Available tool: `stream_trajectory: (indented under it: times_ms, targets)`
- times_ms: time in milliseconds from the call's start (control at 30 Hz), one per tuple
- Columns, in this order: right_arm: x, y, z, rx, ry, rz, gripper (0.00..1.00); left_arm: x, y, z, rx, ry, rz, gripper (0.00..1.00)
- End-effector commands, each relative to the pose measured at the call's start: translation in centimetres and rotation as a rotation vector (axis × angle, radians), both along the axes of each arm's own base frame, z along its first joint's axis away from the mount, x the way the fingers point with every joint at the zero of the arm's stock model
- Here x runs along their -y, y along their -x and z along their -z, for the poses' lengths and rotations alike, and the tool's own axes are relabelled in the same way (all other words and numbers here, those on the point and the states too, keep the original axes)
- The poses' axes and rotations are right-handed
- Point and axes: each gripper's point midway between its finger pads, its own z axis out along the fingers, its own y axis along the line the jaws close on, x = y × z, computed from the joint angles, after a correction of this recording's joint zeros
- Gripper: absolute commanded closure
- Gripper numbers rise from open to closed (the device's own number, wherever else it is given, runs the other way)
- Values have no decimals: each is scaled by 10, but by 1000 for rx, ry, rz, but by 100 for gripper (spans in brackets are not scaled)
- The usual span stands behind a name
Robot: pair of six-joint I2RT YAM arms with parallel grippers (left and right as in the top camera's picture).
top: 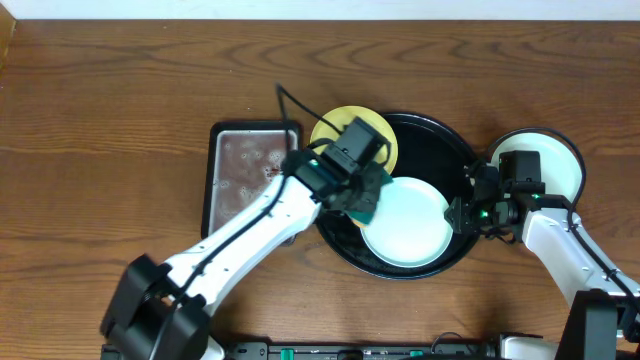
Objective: Clean dirty plates on tray and stack at the side
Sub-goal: 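Return the sponge to the grey tray with the left gripper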
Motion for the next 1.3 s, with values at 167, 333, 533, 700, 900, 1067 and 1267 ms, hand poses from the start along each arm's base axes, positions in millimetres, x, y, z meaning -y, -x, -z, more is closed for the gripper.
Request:
stream_trajectory:
  times_ms: [167, 333, 533, 700, 900, 1067, 1267]
  targets:
    - [-2, -6, 2, 6, -4, 1, 65, -120, -62, 10, 32, -151, -325, 93]
    - [-9, -1, 17, -50, -33, -11, 78, -164, -77, 24, -13, -174, -446, 92]
    - [-21, -6, 20, -29, -56, -48, 92, -181, -77, 60, -106, -224, -443, 93]
    - [-22, -7, 19, -25, -54, -52, 99, -174, -73, 83, -165, -222, -368, 93]
    - [-8, -14, 2, 26, 28, -29, 99, -167, -74, 85, -160, -200, -301, 89]
    - [7, -28, -36, 140, 116, -4, 99, -170, -73, 85, -163, -217, -305, 38]
    - [24, -47, -83, 314, 221, 27, 99, -175, -76, 87, -147, -246, -315, 32]
